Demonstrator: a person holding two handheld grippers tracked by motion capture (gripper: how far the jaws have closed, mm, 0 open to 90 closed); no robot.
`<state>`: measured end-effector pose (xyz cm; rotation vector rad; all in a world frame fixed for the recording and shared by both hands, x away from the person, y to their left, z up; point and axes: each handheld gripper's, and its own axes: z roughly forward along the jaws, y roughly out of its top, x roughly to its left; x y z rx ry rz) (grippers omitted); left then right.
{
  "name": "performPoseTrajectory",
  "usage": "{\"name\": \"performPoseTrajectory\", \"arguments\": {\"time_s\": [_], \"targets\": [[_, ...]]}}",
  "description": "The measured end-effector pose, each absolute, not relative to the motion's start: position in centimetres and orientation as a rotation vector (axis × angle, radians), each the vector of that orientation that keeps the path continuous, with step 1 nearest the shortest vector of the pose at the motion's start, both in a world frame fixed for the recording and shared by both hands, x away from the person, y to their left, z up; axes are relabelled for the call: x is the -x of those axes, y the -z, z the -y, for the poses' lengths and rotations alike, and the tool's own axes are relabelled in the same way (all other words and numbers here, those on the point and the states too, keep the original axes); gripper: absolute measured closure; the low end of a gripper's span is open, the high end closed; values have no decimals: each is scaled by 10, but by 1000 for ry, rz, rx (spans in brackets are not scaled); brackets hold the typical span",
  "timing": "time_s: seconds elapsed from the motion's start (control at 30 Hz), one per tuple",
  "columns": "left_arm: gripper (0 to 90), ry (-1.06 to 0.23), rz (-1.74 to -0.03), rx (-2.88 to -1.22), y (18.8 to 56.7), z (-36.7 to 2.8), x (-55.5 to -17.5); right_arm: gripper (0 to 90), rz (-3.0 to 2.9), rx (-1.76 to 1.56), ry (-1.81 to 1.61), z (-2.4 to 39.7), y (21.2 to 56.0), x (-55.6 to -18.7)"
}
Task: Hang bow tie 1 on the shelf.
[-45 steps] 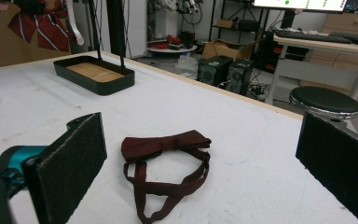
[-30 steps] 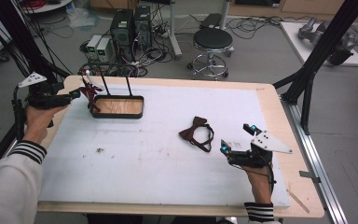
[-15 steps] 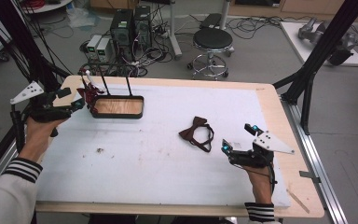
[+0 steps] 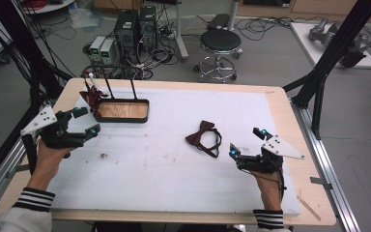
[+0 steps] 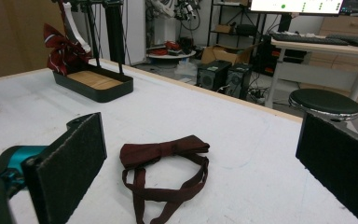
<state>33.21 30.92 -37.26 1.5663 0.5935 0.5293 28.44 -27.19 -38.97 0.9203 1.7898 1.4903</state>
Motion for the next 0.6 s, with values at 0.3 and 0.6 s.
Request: {"name": "performPoseTrajectory", "arguments": {"time_s": [0.3,0.6], "targets": [[148,-441,-524,-1533,389,-284,-313,7,-1787,-909,-1501,269,389,-284],[148,-440,-532,-1521,395,-279,-309,7,-1795,-921,-1540,266,390,-284]]}}
